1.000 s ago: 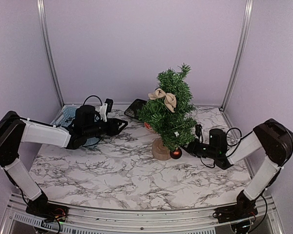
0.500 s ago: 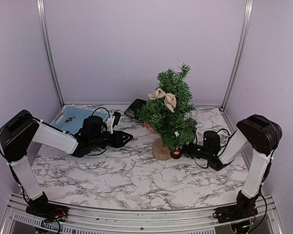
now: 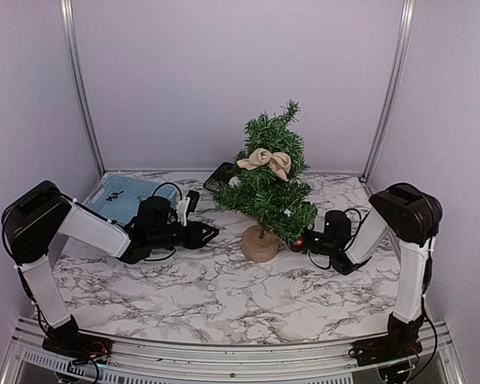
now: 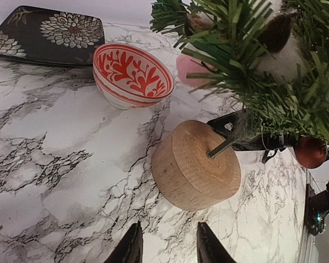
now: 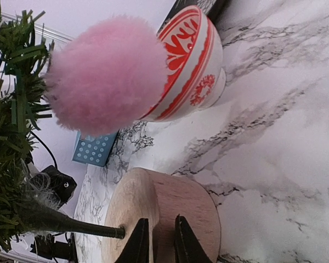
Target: Decorate the small christmas tree
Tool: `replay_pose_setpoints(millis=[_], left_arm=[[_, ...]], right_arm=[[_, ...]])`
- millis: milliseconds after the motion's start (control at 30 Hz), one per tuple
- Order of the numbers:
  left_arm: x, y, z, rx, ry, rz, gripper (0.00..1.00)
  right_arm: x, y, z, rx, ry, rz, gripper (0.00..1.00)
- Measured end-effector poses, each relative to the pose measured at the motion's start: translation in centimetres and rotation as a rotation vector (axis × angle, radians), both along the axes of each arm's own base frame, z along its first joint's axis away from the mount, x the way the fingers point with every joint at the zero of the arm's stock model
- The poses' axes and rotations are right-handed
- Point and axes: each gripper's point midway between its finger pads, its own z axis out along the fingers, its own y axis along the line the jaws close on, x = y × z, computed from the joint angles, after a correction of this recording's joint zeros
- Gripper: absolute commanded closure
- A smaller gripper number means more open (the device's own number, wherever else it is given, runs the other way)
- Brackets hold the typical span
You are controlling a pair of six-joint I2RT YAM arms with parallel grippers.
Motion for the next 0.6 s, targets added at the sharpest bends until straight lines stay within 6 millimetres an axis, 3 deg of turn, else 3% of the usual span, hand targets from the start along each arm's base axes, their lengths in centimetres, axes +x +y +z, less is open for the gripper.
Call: replay_pose_setpoints(millis=[367, 600], left_arm=[[0.3, 1.6, -1.0, 0.013, 0.018, 0.032, 0.65], [1.4, 3.7, 0.2, -0.009, 0.013, 0.088, 0.6]], right_arm=[[0.7, 2.3, 0.2, 0.077, -0.013, 0.084, 0.8], [0.6, 2.4, 0.5, 0.078, -0.022, 0.097, 0.76]])
